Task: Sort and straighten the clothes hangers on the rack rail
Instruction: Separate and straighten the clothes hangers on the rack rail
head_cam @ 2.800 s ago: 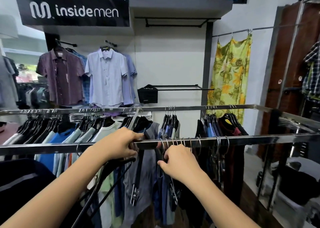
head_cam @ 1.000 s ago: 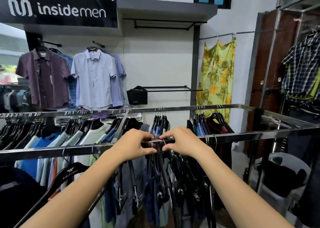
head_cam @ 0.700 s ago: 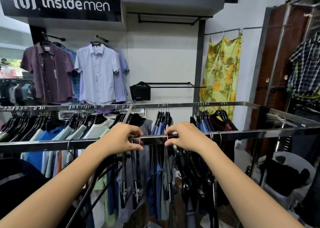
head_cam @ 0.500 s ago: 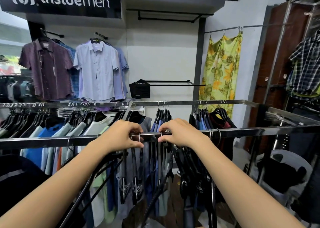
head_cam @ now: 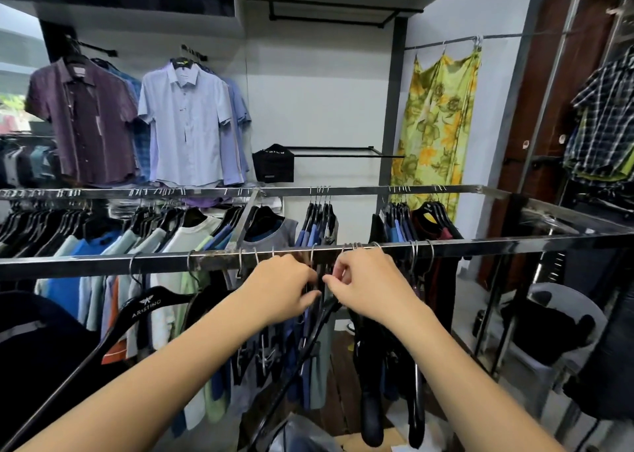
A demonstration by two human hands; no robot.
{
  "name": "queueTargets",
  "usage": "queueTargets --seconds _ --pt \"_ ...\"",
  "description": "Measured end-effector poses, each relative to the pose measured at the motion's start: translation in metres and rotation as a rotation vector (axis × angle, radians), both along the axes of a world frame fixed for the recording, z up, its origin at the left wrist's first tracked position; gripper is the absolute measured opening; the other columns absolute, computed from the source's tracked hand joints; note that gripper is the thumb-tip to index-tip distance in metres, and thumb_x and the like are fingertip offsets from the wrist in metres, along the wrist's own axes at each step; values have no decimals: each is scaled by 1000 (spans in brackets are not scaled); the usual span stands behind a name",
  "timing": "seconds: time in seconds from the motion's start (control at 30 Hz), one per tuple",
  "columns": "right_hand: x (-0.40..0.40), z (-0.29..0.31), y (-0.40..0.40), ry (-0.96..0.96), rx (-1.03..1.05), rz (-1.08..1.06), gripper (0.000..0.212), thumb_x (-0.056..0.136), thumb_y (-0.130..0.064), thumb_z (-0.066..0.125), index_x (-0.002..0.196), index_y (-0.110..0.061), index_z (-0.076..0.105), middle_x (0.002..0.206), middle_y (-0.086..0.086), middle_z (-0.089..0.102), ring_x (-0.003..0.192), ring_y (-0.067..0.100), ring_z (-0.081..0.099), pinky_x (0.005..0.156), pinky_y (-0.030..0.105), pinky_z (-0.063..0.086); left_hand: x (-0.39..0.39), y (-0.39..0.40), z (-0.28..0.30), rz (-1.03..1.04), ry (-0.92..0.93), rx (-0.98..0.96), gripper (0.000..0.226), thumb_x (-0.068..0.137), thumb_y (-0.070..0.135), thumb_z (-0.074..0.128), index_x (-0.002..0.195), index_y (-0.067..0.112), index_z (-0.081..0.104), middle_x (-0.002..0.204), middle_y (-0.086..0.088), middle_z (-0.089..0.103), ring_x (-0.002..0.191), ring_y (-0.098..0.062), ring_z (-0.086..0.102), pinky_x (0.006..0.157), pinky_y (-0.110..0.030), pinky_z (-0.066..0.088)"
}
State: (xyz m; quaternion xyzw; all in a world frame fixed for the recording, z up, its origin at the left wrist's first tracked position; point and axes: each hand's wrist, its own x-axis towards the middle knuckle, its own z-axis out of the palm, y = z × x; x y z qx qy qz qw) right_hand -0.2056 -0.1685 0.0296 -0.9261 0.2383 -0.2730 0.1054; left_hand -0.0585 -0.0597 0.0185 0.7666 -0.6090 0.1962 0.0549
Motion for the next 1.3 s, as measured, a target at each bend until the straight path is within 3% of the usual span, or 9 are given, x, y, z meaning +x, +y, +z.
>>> queueTargets --seconds 0.17,0.3,0.4,0.63,0.8,1.03,1.1,1.3 --pt "7 -25 10 223 52 26 20 88 -39 67 100 -24 72 101 11 73 103 37 66 88 42 55 2 -12 -13 32 52 150 27 90 34 53 112 35 68 102 -9 71 100 -34 65 76 -41 52" --pt "16 -38 11 321 51 36 34 94 -36 62 124 -22 69 120 18 69 117 41 61 97 45 53 6 -17 -15 45 138 184 24 86 20 54 100 26 72 99 -14 72 95 -38 67 73 -40 51" --pt "21 -37 10 319 44 39 32 91 -40 64 115 -19 70 112 17 69 111 40 64 91 44 55 9 -19 -14 30 227 201 18 85 21 60 94 23 75 94 -9 76 95 -32 68 79 -40 55" --pt "23 -34 2 237 63 14 19 82 -38 69 87 -20 75 95 6 75 99 31 67 81 35 50 6 -19 -16 -5 246 190 23 87 31 63 105 29 77 95 -4 78 98 -26 67 87 -38 54" --pt "16 -23 -9 212 97 45 8 79 -35 71 77 -28 69 68 -12 61 83 17 61 73 28 43 6 -13 -11 23 222 209 24 85 28 62 104 29 77 95 -3 77 95 -26 68 84 -36 56" --pt "9 -21 -16 318 122 91 14 83 -40 77 81 -29 69 76 -8 73 72 13 71 68 26 51 12 4 -2 50 218 210 27 78 30 62 99 33 78 96 0 77 94 -23 69 85 -36 58" --pt "7 -25 -15 332 131 101 14 84 -39 77 83 -27 70 75 -6 75 61 13 72 70 26 56 12 8 1 41 217 223 26 79 31 62 99 33 78 95 3 77 93 -20 69 85 -34 57" --pt "-11 -12 -19 287 224 153 21 86 -40 78 105 -31 74 82 -10 77 43 9 68 45 12 47 4 11 19 5 186 201 25 81 36 63 101 33 78 97 7 78 95 -18 69 87 -33 56"
